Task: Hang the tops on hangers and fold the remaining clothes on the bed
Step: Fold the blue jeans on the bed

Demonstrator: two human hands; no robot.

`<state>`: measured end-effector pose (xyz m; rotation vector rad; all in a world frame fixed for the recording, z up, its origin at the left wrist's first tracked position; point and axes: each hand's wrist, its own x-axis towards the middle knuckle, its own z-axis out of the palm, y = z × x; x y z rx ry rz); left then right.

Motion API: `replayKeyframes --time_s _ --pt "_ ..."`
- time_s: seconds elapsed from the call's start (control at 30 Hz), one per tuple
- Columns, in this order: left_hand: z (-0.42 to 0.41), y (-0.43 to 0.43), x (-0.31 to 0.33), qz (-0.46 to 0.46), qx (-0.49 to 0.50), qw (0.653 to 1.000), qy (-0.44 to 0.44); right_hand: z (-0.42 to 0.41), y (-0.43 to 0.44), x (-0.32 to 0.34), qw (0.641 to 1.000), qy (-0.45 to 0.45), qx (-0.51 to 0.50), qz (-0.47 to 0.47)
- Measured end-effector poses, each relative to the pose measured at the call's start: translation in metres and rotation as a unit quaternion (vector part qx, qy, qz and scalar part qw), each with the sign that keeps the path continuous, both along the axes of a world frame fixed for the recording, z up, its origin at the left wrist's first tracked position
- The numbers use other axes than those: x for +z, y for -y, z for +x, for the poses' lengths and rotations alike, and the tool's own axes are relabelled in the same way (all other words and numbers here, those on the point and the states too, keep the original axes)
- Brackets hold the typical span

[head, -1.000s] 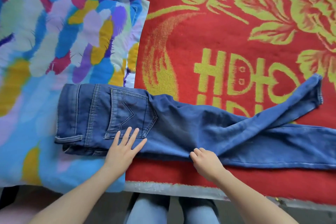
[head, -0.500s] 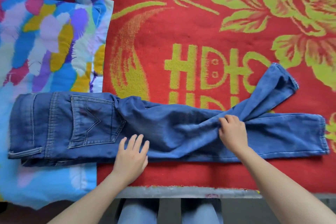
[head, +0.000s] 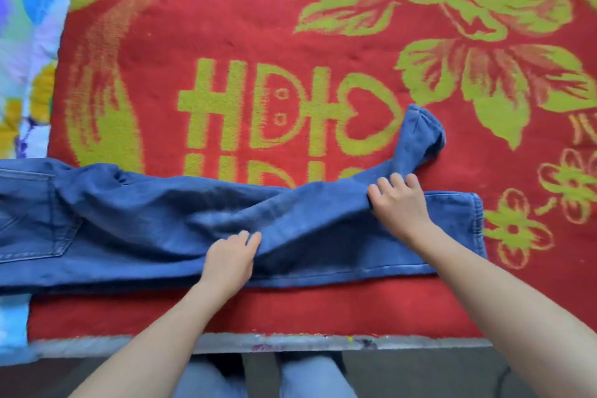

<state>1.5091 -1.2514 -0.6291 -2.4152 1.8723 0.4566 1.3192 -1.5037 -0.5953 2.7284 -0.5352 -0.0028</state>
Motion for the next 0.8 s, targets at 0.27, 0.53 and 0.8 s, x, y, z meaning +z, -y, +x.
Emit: replayKeyframes --time_s 0.27,0.53,0.8 --pt "-0.013 -0.030 -0.008 0.101 -0.134 0.985 -0.039 -0.135 -0.073 -0.047 0.928 -0.126 -0.261 0.235" --pt "-0.025 0.026 0.003 -0.079 -0.018 0.996 0.033 -0.142 -0.024 -0.022 0.814 0.017 -0.521 0.257" --pt "0.002 0.094 0.000 0.152 0.097 0.982 0.053 -0.178 0.027 -0.033 0.605 0.107 -0.676 0.406"
